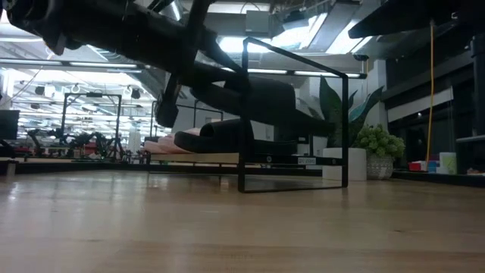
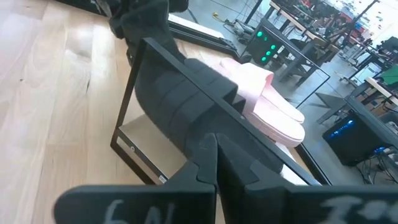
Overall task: Pick and place slides into the shelf
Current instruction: Put the black slides on the shelf
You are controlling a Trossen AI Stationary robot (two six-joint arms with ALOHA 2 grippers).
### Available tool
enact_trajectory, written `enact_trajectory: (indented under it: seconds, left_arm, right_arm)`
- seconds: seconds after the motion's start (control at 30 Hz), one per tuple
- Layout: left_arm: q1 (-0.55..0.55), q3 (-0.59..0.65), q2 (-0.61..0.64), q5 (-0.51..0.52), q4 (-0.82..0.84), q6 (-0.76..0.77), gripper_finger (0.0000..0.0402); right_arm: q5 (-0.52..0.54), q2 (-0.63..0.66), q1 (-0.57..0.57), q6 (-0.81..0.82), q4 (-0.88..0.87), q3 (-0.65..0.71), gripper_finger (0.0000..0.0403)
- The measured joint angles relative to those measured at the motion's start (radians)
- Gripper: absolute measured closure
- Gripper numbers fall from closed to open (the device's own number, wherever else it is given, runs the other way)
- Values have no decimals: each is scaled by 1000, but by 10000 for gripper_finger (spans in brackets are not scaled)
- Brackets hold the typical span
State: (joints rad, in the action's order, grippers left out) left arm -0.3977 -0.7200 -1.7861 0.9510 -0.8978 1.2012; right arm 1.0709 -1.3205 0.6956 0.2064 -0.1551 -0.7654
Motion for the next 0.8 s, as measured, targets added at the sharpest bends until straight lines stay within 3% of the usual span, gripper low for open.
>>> enact_trajectory:
  seconds: [0.8]
  left_arm:
    - [-11, 0, -10, -2, 78, 107, 401]
  right_arm:
    - [1, 0, 0, -2, 2, 0, 401]
